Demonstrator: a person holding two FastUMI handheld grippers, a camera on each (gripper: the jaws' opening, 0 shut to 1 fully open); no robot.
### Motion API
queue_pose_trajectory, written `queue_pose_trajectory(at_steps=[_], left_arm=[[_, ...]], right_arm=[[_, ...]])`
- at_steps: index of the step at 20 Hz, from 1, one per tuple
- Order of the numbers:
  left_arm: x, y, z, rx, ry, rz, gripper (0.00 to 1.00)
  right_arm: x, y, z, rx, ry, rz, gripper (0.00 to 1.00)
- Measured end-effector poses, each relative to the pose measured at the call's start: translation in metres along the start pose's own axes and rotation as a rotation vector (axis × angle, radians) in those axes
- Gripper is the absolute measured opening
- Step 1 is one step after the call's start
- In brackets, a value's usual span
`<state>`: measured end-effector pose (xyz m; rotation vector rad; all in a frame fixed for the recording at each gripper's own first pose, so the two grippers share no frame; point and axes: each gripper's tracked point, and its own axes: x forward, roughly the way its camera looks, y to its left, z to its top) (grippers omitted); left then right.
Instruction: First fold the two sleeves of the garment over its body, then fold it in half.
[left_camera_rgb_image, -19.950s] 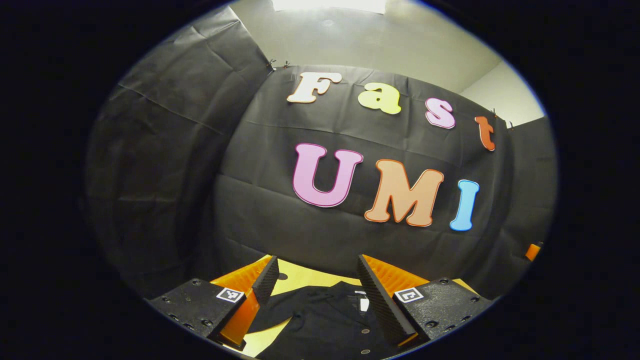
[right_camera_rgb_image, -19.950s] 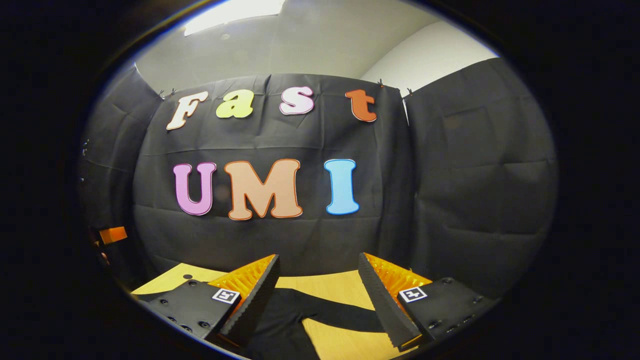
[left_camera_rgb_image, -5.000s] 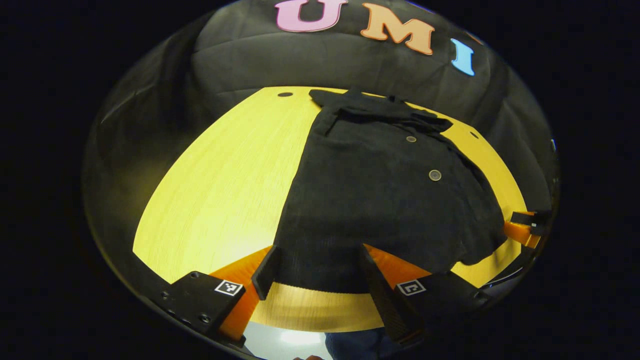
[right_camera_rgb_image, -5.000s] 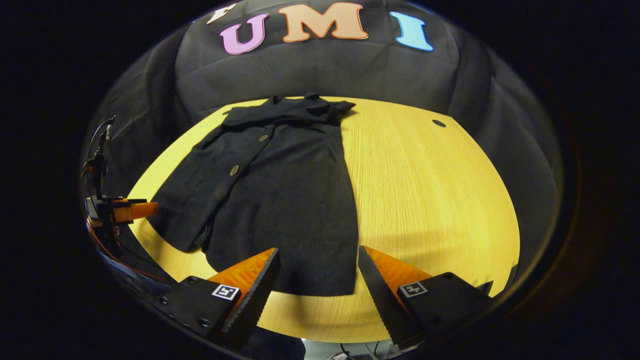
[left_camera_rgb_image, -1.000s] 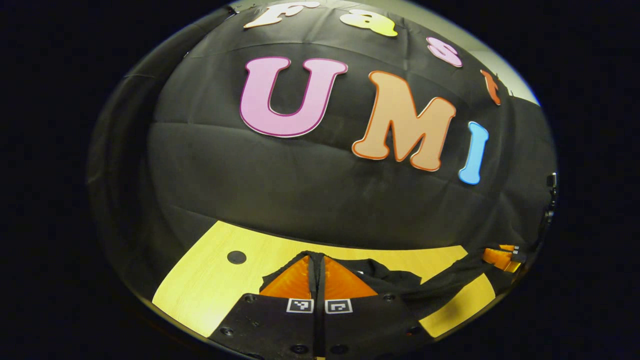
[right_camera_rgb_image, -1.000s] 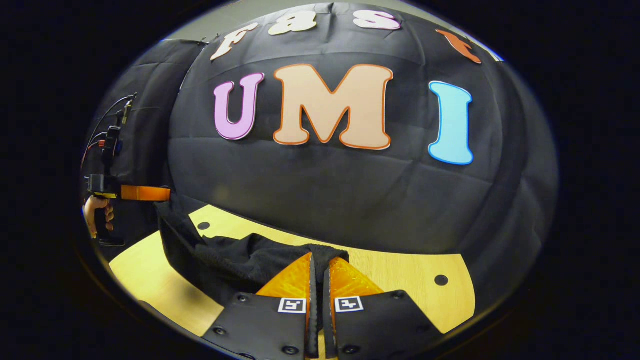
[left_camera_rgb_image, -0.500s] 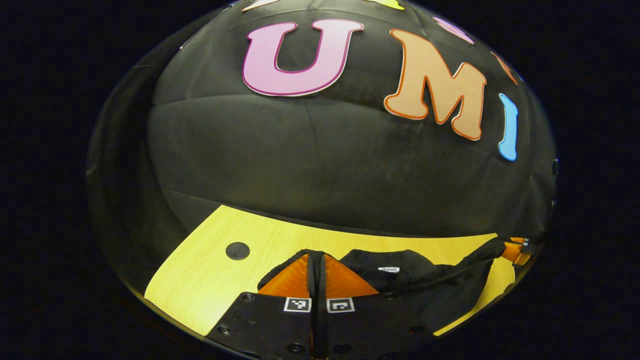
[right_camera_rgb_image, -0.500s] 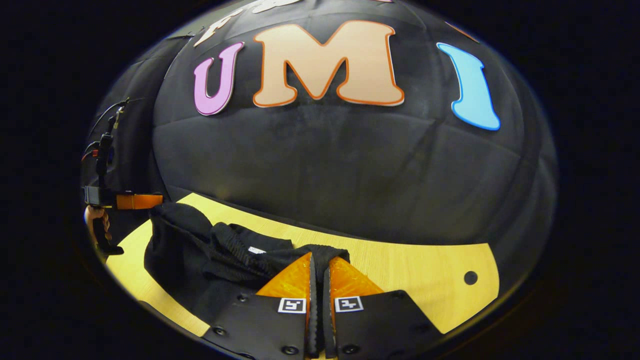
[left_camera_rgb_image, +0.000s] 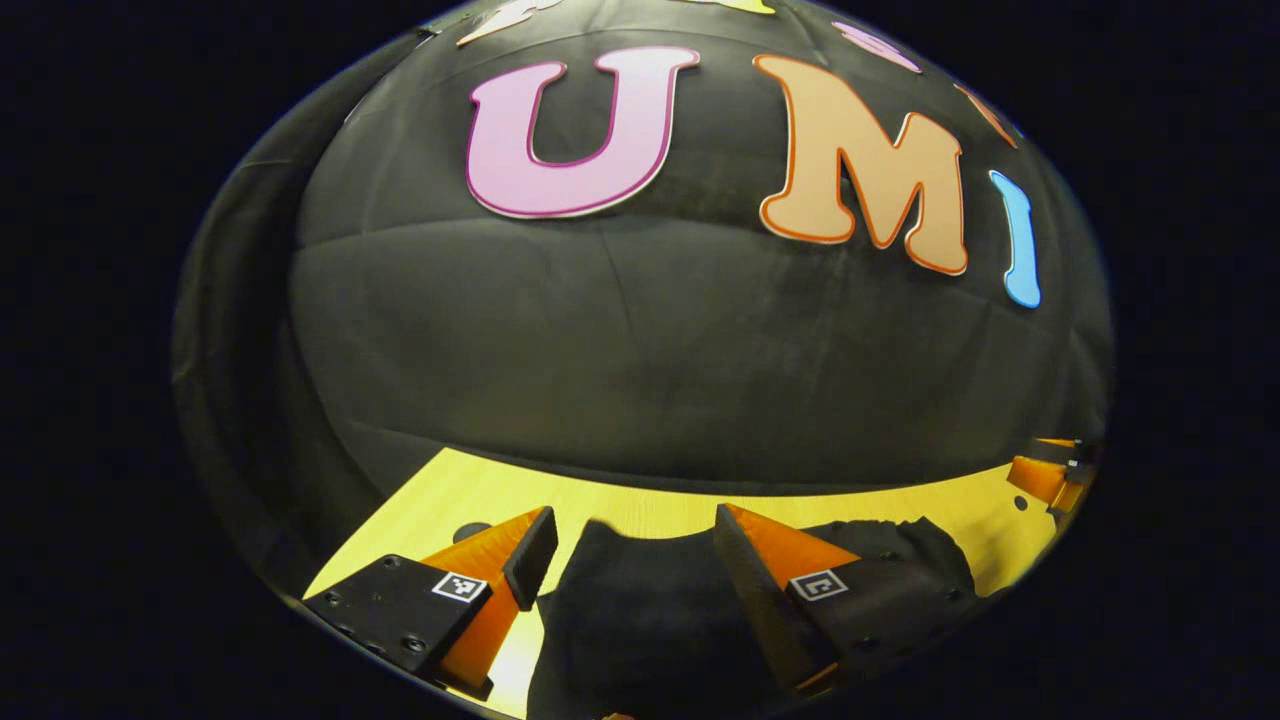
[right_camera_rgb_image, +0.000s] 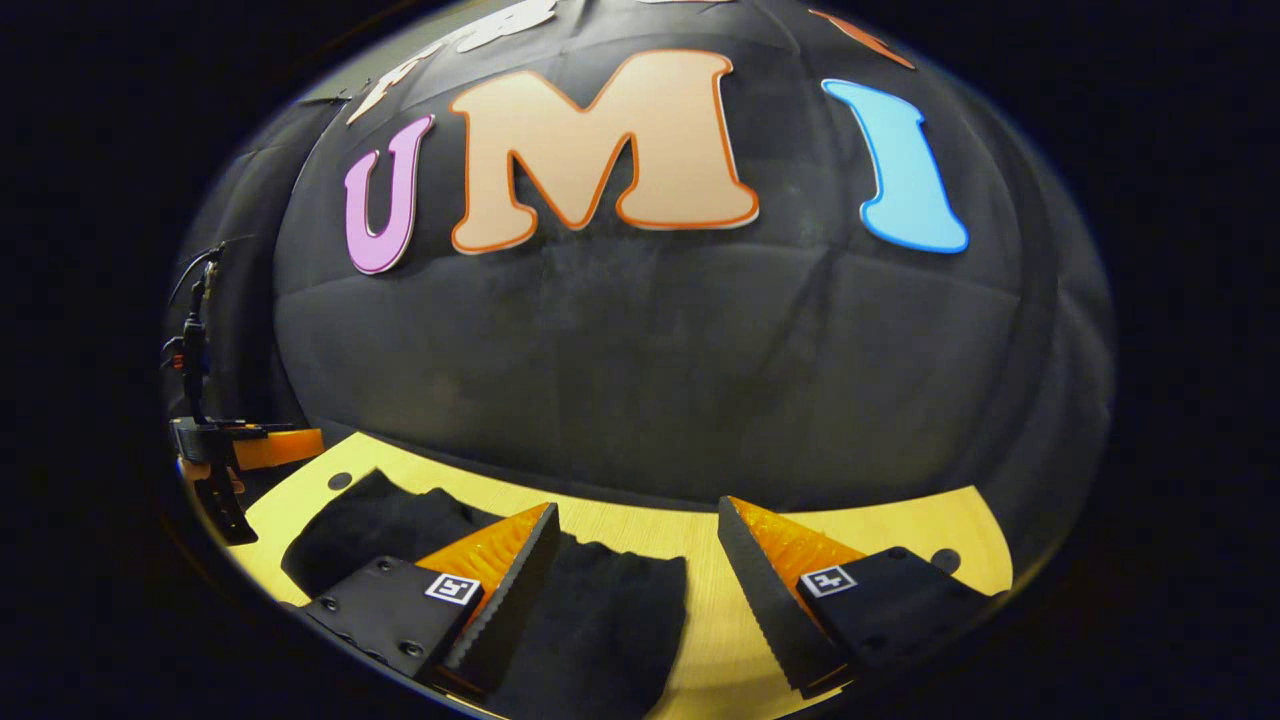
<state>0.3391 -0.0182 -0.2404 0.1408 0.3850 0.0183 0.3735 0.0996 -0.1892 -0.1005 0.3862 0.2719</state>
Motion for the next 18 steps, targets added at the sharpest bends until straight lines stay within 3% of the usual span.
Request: queue_pose_trajectory(at_steps=[6, 9, 18], left_arm=[[-0.062, 0.001, 0.055, -0.052, -0.122, 0.009, 0.95], [-0.113, 0.008, 0.071, 0.004, -0.185, 0.040, 0.94], [-0.264, -0.013, 0.085, -0.056, -0.317, -0.018, 0.92]], right_arm=[[-0.075, 0.009, 0.046, -0.012, -0.126, 0.001, 1.00], [-0.127, 0.023, 0.060, 0.000, -0.217, -0.005, 1.00], [-0.282, 0.064, 0.028, 0.021, -0.311, -0.051, 1.00]])
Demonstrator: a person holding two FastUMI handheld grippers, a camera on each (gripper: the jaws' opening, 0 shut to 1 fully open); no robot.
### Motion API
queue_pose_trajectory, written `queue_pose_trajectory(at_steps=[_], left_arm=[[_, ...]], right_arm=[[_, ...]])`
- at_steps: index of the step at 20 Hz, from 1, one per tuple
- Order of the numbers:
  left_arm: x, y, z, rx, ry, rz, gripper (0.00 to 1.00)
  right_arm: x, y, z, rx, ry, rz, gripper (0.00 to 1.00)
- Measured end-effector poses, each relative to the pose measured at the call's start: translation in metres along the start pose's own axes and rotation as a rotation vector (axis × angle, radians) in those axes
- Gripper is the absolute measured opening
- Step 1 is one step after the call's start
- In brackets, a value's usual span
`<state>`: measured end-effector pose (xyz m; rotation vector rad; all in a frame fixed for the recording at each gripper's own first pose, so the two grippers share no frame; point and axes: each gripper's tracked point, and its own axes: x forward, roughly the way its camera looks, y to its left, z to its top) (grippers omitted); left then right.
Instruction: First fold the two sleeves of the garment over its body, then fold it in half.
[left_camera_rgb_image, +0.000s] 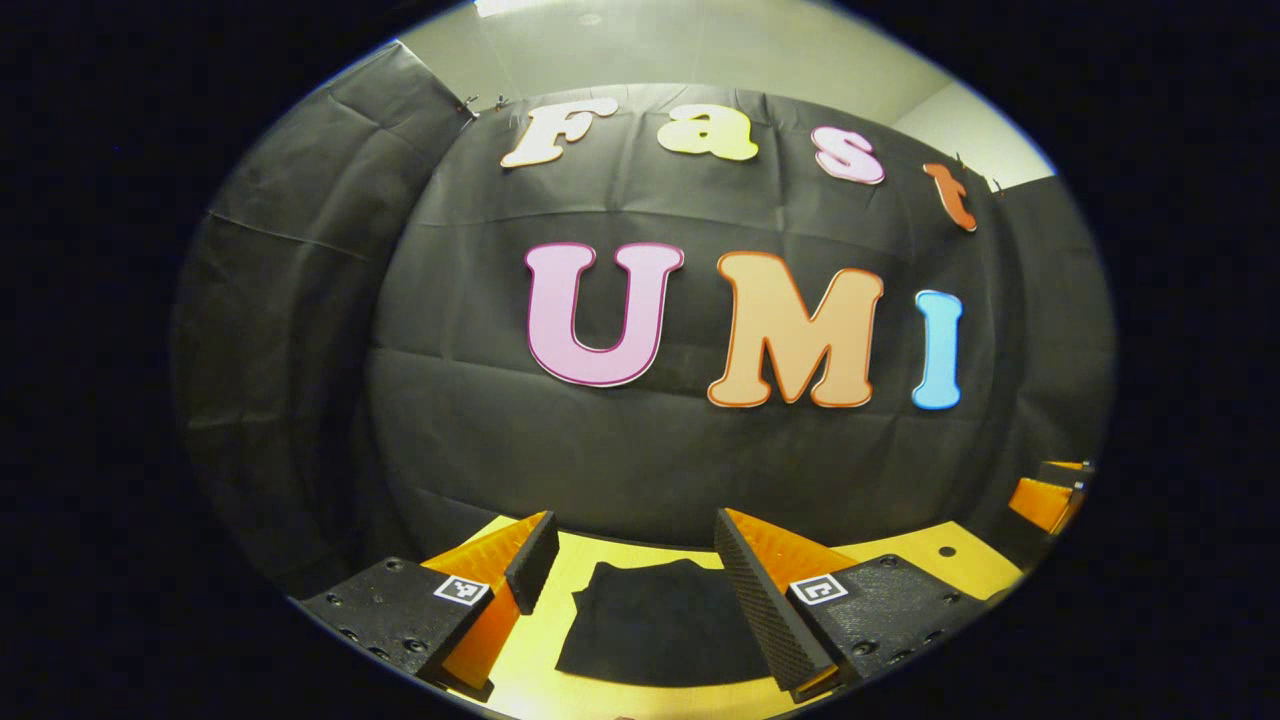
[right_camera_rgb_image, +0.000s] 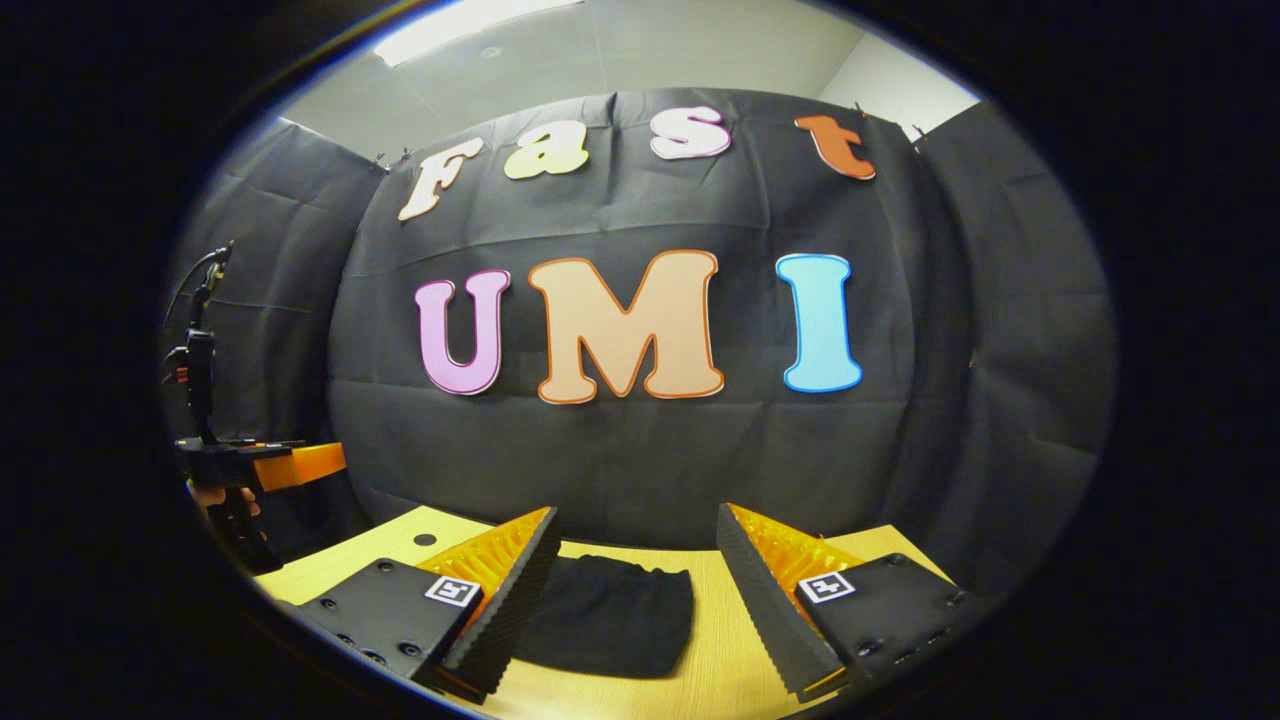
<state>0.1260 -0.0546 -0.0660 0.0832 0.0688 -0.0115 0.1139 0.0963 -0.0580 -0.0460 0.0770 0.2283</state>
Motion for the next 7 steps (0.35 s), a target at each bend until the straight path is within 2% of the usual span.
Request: queue_pose_trajectory(at_steps=[3, 7], left_arm=[[-0.039, -0.002, -0.009, -0.026, 0.032, 0.000, 0.93], [-0.080, -0.001, -0.020, -0.086, 0.072, 0.004, 0.92]], right_arm=[[-0.038, 0.013, 0.004, 0.006, -0.020, -0.008, 1.00], [-0.069, 0.022, 0.004, 0.082, -0.036, -0.002, 0.99]])
